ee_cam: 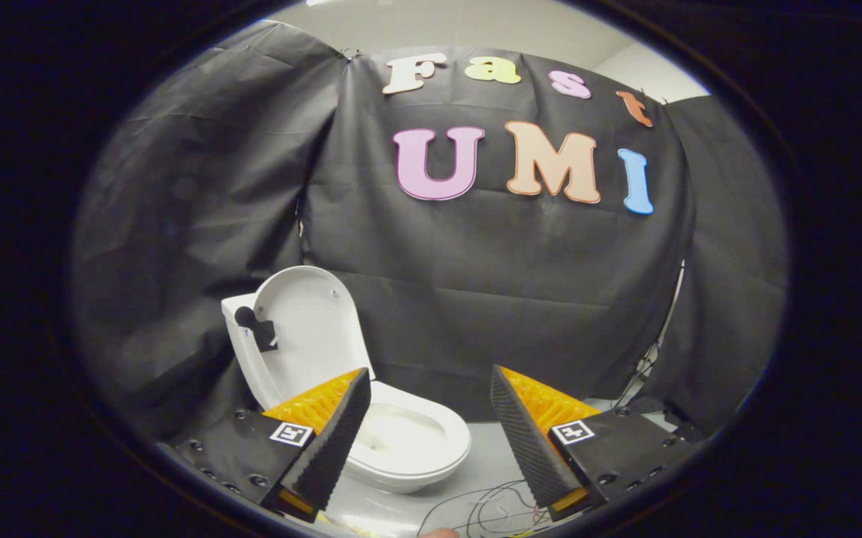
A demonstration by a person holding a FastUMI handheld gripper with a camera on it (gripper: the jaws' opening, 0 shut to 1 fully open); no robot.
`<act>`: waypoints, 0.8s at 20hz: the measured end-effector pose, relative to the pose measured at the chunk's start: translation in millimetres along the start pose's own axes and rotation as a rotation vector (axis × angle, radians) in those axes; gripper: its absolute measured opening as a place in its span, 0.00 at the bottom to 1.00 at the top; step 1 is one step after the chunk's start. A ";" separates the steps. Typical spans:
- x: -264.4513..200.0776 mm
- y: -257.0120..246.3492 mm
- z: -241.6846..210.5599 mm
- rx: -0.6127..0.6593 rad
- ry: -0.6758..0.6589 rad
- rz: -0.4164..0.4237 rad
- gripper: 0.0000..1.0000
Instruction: Open the toilet lid.
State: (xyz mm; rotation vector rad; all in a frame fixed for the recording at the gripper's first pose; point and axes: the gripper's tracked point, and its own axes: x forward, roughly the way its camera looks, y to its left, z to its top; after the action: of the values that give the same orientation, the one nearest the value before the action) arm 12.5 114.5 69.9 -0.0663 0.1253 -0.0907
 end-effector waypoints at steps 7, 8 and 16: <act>4.7 -16.8 -11.4 0.085 -0.068 -0.033 0.99; 9.7 -27.5 -18.0 0.102 -0.053 -0.061 0.99; 5.6 -50.0 -19.0 0.187 -0.125 -0.086 0.99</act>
State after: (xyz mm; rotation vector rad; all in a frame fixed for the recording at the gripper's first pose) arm 11.3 63.1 54.0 0.1091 -0.0115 -0.1837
